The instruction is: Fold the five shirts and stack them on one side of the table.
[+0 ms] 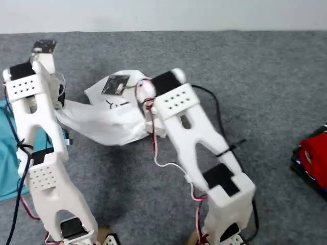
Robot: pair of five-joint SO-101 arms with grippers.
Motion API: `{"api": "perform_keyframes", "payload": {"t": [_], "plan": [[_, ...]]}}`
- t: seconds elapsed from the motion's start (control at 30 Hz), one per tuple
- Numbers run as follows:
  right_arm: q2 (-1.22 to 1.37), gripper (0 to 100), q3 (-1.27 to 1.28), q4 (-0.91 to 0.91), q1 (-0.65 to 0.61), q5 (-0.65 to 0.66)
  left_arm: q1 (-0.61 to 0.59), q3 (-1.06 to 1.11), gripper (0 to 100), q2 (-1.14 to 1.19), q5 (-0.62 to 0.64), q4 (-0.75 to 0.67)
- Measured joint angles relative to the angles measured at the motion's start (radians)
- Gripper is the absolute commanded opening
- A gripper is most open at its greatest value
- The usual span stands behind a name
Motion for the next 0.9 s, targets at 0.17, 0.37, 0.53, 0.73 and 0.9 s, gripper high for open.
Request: {"api": "perform_keyframes", "payload": {"t": [0.17, 0.37, 0.53, 0.73, 0.9], "plan": [[-0.133, 1.0, 0.000, 0.011, 0.121, 0.031, 0.015, -0.043, 0, 0.000, 0.003, 0.041], [-0.247, 1.0, 0.000, 0.012, 0.256, 0.092, 0.020, -0.043, 0, 0.000, 0.023, 0.048], [-0.342, 1.0, 0.000, 0.011, 0.348, 0.100, 0.055, -0.043, 0, -0.092, 0.043, 0.048], [-0.474, 1.0, 0.000, -0.048, 0.459, 0.100, 0.189, -0.043, 0, -0.358, 0.048, 0.051], [-0.537, 1.0, 0.000, -0.023, 0.491, 0.083, 0.267, -0.043, 0, -0.509, 0.086, 0.054]]}}
